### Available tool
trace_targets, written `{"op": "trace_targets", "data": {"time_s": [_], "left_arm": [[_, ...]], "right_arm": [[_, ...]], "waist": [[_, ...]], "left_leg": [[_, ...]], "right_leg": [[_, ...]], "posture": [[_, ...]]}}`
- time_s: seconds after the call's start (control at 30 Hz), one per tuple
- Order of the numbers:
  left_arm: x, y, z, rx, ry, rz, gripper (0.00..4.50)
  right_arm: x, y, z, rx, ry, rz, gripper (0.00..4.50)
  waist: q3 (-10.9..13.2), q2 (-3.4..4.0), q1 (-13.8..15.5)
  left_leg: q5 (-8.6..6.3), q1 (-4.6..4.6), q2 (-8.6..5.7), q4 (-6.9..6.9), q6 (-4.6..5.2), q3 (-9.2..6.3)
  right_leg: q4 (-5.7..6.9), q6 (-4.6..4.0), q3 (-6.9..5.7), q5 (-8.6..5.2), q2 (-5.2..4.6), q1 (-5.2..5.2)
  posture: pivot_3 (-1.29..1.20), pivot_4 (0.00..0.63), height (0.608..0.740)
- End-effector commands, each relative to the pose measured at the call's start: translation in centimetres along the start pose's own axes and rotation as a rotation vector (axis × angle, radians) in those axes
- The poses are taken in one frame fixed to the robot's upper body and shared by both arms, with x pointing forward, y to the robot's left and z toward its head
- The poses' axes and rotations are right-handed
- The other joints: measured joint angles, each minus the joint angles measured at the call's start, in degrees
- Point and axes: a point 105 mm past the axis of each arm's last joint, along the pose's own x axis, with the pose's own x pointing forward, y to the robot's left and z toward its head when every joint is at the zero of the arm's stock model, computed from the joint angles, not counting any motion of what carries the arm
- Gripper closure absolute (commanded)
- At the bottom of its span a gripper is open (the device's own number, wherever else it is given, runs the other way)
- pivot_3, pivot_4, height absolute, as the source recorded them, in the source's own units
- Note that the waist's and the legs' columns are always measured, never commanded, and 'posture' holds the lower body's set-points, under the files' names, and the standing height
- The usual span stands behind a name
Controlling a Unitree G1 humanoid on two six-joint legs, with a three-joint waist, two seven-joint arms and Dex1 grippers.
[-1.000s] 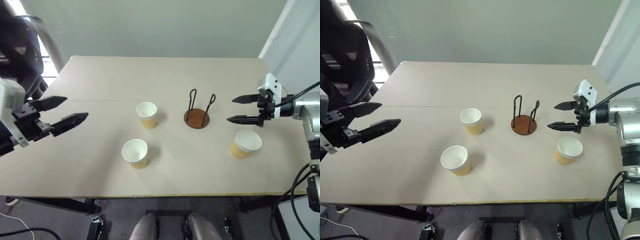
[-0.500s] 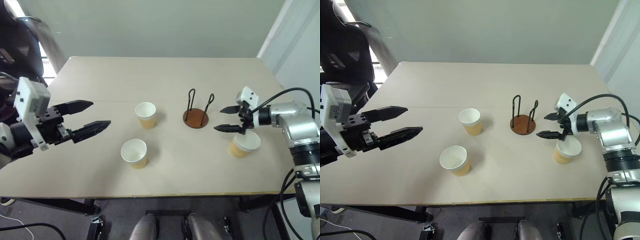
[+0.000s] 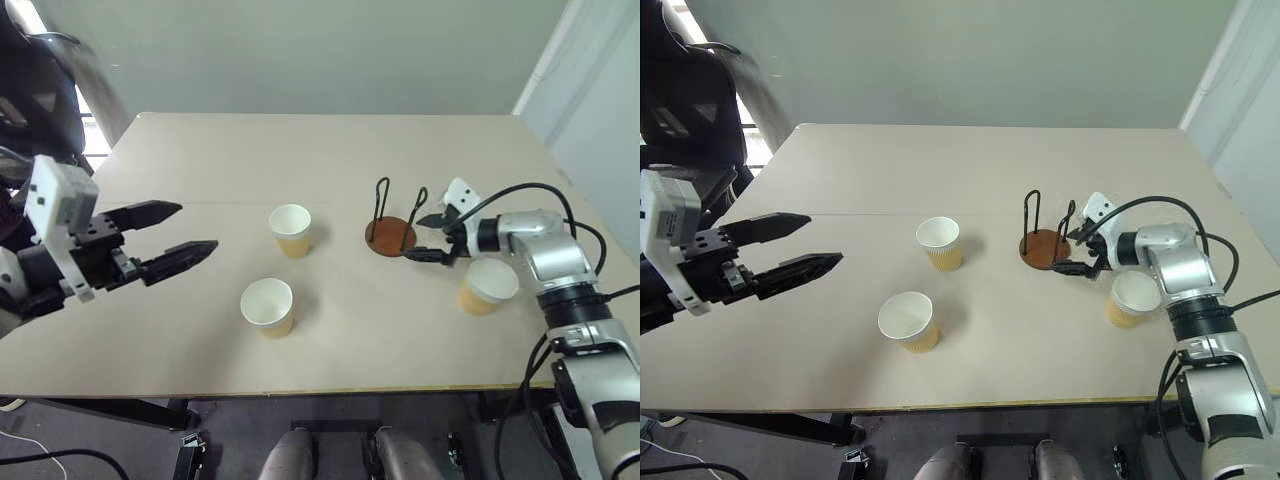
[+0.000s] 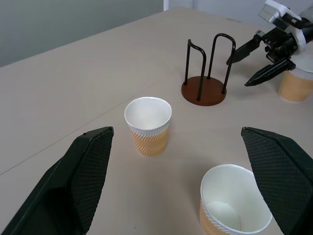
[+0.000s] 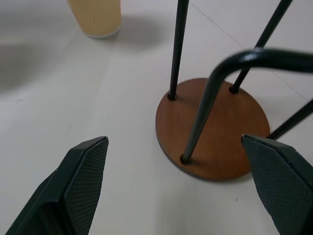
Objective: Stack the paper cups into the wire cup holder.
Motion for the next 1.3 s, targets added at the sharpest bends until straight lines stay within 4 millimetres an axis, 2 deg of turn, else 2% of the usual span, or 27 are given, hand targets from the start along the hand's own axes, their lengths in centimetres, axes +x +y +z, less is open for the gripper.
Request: {"op": "trace_targets", "data": {"time_s": [0.03, 0.2, 0.33, 0.63, 0.8, 0.87, 1.13, 1.3], "left_arm": [[-0.5, -0.1, 1.1, 0.047, -0.022, 0.018, 0.02], [-0.5, -0.1, 1.0, 0.047, -0.022, 0.022, 0.02], [-0.5, 0.1, 1.0, 0.048, -0.022, 0.029, 0.00], [-0.4, 0.1, 0.9, 0.051, -0.020, 0.031, 0.00], [-0.4, 0.3, 1.0, 0.059, -0.018, 0.037, 0.00], [-0.4, 0.2, 1.0, 0.060, -0.018, 0.035, 0.00], [-0.6, 0.2, 1.1, 0.059, -0.010, 0.023, 0.00], [-0.4, 0.1, 1.1, 0.056, -0.009, 0.009, 0.00]], "right_arm": [[0.1, -0.6, 1.8, -0.041, -0.042, -0.037, 0.00], [0.4, -0.9, 2.3, -0.042, -0.059, -0.046, 0.00], [0.5, -0.8, 2.5, -0.045, -0.068, -0.044, 1.24], [0.7, -0.8, 3.0, -0.058, -0.076, -0.049, 4.48], [0.8, -0.4, 3.2, -0.065, -0.083, -0.022, 4.48], [0.4, 0.5, 3.1, -0.078, -0.079, 0.052, 4.48], [-3.3, 6.6, 3.1, -0.160, -0.078, 0.437, 4.48], [-4.0, 9.5, 2.6, -0.169, -0.064, 0.552, 4.48]], "waist": [[0.0, 0.00, 0.0], [0.0, 0.00, 0.1], [0.0, 0.00, 0.1], [0.0, 0.00, 0.1], [0.0, 0.00, 0.1], [0.0, 0.00, 0.1], [0.0, -0.01, 0.2], [0.0, -0.05, 0.0]], "left_leg": [[0.00, 0.00, 0.00, 0.00, -0.01, 0.00], [-0.01, 0.00, 0.00, 0.00, -0.02, 0.00], [-0.04, -0.01, 0.00, 0.00, -0.06, 0.00], [-0.07, -0.01, 0.00, -0.01, -0.13, 0.00], [-0.08, -0.01, 0.01, -0.01, -0.14, 0.00], [-0.08, -0.02, 0.00, -0.01, -0.14, 0.00], [-0.05, -0.13, 0.03, -0.02, -0.29, 0.02], [-0.04, -0.05, 0.21, 0.09, -0.33, 0.07]], "right_leg": [[0.00, -0.01, 0.00, 0.00, 0.00, 0.00], [0.01, -0.01, 0.00, -0.01, 0.00, -0.01], [0.01, -0.02, 0.00, -0.01, 0.00, -0.01], [0.01, -0.03, 0.00, -0.02, 0.00, -0.02], [0.01, -0.03, 0.00, -0.02, 0.00, -0.03], [0.00, -0.03, 0.00, -0.02, 0.00, -0.03], [-0.10, -0.03, 0.00, -0.05, 0.06, -0.04], [-0.09, -0.13, 0.04, -0.10, 0.25, 0.04]], "posture": [[0.00, 0.150, 0.740], [0.00, 0.150, 0.740], [0.00, 0.150, 0.740], [0.00, 0.150, 0.740], [0.00, 0.150, 0.740], [0.00, 0.150, 0.740], [0.00, 0.150, 0.740], [0.00, 0.150, 0.740]]}}
